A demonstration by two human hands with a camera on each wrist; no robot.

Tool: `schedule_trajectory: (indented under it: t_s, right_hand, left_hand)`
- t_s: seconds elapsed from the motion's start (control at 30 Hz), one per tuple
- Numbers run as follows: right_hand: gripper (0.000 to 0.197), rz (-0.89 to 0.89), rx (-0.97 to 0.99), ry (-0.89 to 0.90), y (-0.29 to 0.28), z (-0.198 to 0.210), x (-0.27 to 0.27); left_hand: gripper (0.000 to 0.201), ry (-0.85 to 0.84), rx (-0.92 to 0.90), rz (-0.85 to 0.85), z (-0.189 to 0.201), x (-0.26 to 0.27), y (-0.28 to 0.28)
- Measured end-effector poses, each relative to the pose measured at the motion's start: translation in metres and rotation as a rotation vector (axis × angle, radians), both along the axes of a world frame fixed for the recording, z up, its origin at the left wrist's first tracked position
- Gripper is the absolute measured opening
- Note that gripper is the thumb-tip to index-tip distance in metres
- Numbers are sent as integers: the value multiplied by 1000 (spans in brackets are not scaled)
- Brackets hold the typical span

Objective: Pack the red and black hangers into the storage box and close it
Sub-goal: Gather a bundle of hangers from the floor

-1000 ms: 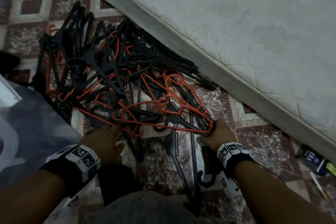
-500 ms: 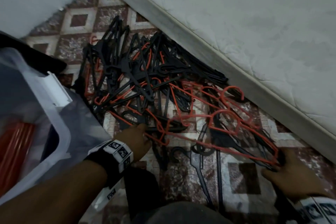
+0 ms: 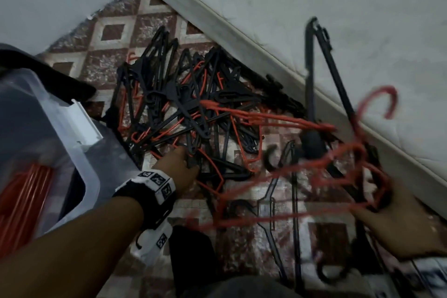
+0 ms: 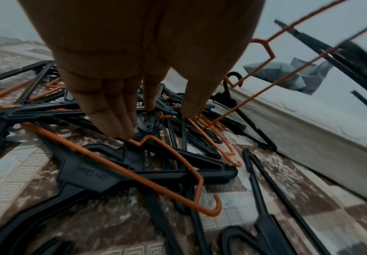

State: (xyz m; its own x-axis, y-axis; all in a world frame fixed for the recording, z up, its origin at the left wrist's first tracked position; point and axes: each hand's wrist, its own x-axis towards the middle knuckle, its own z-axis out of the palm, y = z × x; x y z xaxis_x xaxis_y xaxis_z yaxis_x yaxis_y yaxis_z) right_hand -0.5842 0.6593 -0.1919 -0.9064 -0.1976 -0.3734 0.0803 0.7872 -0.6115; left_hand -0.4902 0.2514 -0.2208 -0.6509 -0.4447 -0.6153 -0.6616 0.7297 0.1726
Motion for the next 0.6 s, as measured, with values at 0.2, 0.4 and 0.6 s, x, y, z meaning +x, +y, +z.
schedule_trajectory:
  t_s: [0.2,0.4,0.6]
  right_hand:
    - [70,45,-8,76,-138,-23,-56]
    - [103,131,11,-57,-202,-67,-82]
    - [89,95,20,-120,-183,-96,-67]
  left_hand:
    - [8,164,43,-8,4,-13,-2]
    - [31,-62,-63,-48,-4,-23,-6]
    - [31,504,-249,-101,3,-29,3]
